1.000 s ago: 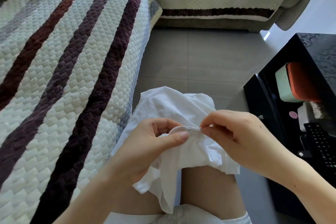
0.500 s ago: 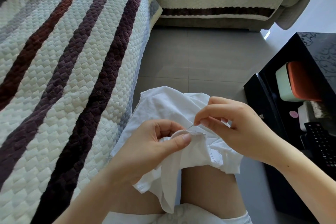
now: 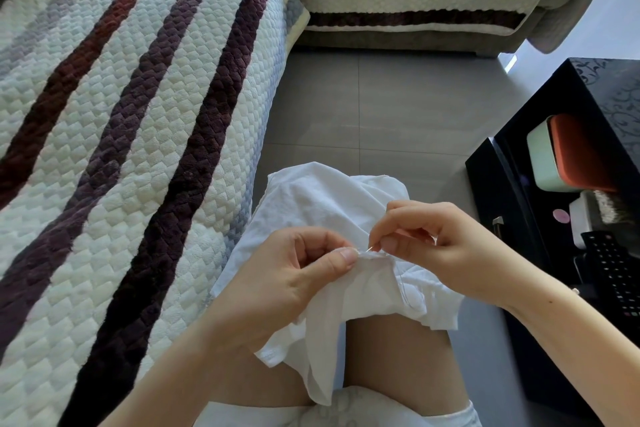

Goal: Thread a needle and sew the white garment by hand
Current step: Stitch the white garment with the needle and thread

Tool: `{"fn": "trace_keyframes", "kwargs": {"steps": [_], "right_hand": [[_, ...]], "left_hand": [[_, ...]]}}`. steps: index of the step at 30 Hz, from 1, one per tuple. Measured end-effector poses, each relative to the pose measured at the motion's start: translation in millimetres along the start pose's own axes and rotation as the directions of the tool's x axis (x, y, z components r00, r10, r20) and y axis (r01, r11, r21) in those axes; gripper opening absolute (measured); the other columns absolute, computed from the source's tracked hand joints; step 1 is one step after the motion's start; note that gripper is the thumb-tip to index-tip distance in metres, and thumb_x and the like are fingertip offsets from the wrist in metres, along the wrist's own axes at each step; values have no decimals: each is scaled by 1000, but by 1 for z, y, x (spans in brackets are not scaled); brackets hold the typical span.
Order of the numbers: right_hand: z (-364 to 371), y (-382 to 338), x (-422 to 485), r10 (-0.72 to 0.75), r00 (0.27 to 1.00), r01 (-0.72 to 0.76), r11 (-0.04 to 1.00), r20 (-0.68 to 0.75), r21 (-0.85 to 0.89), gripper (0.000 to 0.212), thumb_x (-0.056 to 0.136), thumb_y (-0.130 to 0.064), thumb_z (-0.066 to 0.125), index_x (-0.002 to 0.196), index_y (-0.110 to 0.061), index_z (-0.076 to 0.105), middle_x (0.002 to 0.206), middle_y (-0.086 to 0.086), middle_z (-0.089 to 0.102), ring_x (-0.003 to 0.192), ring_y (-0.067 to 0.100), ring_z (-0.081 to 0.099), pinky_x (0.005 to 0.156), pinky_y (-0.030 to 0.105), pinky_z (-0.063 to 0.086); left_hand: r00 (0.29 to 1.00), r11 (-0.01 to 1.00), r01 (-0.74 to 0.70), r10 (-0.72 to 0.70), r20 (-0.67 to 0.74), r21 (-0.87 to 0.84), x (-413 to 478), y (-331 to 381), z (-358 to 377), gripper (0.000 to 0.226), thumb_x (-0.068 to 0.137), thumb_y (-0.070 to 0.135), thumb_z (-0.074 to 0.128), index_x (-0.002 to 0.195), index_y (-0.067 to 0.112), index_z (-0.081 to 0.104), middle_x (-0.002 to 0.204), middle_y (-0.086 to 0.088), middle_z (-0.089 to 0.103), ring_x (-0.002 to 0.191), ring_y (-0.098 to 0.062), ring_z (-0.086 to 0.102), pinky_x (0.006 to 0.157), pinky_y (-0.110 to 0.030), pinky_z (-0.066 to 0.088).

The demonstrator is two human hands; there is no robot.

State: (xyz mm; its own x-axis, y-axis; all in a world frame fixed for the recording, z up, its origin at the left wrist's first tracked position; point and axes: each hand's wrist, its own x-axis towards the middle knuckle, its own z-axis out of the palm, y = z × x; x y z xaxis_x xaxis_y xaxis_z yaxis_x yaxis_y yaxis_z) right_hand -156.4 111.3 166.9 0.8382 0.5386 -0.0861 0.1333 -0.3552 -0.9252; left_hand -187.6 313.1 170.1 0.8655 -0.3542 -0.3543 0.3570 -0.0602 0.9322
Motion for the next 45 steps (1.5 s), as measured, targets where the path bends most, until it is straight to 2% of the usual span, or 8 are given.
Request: {"fn": "trace_keyframes", "kwargs": {"steps": [8,14,17,21,26,31,38,45], "right_hand": [[3,0,1,50,995,-70,970,90,231,18,85,-8,55,78,-18,68,68,-16,58,68,0,51,67,12,39],[6,3,-1,75,989,-116,929,128,351,19,86,-10,55,81,-20,71,75,-8,63,74,9,54,71,19,44],[4,6,-2,61,993,-90,942,97,324,8,87,-13,57,84,-14,64,76,-10,62,72,9,57,71,19,46],[-1,8,-3,27,1000,-26,976,1,214,8,84,-8,60,80,-14,64,73,3,64,70,13,63,73,24,50],[-14,7,-6,28,993,-10,988,-115,156,7,80,-13,63,78,-18,67,70,8,66,70,20,63,77,41,49],[-10,2,-3,12,993,0,994,-118,106,10,81,-15,62,77,-22,66,68,6,66,72,35,57,75,54,43],[-3,3,-2,46,995,-39,996,-90,82,11,81,-15,59,76,-22,64,66,3,66,70,31,56,71,49,42],[-4,2,-3,56,997,-50,994,-59,97,12,80,-12,59,75,-21,64,65,6,65,68,23,59,72,37,44]], "left_hand": [[999,999,-33,32,28,13,1,-3,-1,27,67,51,64,76,27,73,71,1,65,68,-18,54,66,-44,37],[998,998,-59,59,-5,-28,0,0,0,13,72,41,69,74,29,74,69,3,64,67,-17,53,66,-41,35],[998,996,-69,68,-8,-52,0,-1,0,24,66,48,68,77,27,75,72,-1,65,71,-24,51,68,-44,36],[997,997,-71,71,-9,-21,0,-2,-1,18,68,43,72,76,28,75,70,4,65,71,-19,54,69,-41,38],[997,997,-73,74,10,-6,-3,1,-3,10,72,28,66,76,28,76,69,9,68,69,-1,61,64,-12,47],[990,987,-135,132,43,90,-4,2,-4,9,76,27,64,79,27,72,69,11,66,68,1,59,62,-10,44],[969,934,-247,244,45,260,-4,-1,-6,15,77,40,65,84,28,68,74,12,67,71,0,62,66,-11,45],[972,932,-229,233,19,282,-4,-2,-7,21,74,46,61,81,27,67,72,9,67,69,-2,61,63,-12,46]]}}
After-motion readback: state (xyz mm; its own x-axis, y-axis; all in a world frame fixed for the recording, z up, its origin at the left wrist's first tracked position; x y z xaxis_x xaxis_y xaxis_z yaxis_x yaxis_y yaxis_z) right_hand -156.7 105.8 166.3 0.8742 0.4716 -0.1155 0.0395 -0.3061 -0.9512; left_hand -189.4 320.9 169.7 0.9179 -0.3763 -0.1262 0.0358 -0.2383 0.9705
